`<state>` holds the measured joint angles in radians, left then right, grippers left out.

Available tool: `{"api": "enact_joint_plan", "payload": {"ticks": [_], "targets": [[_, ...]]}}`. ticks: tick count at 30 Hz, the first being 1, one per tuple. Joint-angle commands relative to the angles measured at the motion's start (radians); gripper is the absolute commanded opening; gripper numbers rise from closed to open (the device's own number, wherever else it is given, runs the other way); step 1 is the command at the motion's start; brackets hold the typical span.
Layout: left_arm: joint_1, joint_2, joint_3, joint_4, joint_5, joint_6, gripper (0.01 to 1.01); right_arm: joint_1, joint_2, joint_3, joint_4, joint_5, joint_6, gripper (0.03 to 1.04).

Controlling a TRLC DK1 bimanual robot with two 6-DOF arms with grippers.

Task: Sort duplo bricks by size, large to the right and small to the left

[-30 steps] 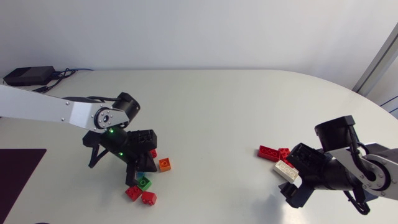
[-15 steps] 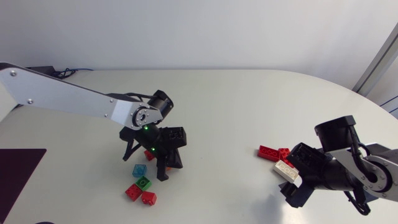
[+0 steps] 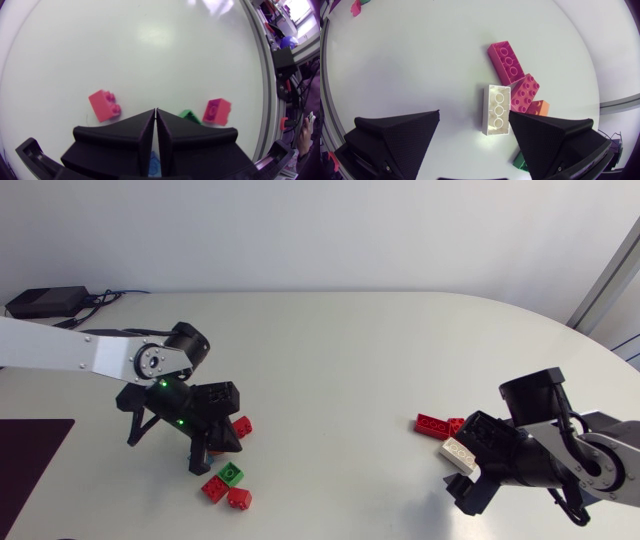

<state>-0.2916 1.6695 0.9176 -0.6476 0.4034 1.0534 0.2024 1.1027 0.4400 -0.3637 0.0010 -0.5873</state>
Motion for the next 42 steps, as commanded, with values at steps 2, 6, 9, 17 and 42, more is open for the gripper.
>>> {"api": "enact_joint_plan", "payload": {"ticks": [2, 6, 9, 17, 42], "targets": [[-0.126, -0.171, -0.079, -0.037, 0.031, -0.029, 0.070, 0.008, 0.002, -0.024, -0.004, 0.007, 0.017, 1.00], [-0.192, -0.234, -0.168, -0.055, 0.037, -0.049, 0.070, 0.003, -0.017, -0.034, -0.014, 0.007, 0.009, 1.00], [-0.193, -0.252, -0.215, -0.081, 0.045, -0.044, 0.069, -0.001, -0.021, -0.043, -0.012, 0.007, 0.004, 1.00], [-0.188, -0.260, -0.299, -0.064, 0.069, -0.035, 0.069, 0.000, -0.021, -0.040, -0.012, 0.007, 0.004, 1.00], [0.023, -0.134, -0.126, 0.008, 0.011, 0.046, 0.069, 0.002, -0.046, -0.044, -0.035, 0.008, -0.002, 1.00]]}}
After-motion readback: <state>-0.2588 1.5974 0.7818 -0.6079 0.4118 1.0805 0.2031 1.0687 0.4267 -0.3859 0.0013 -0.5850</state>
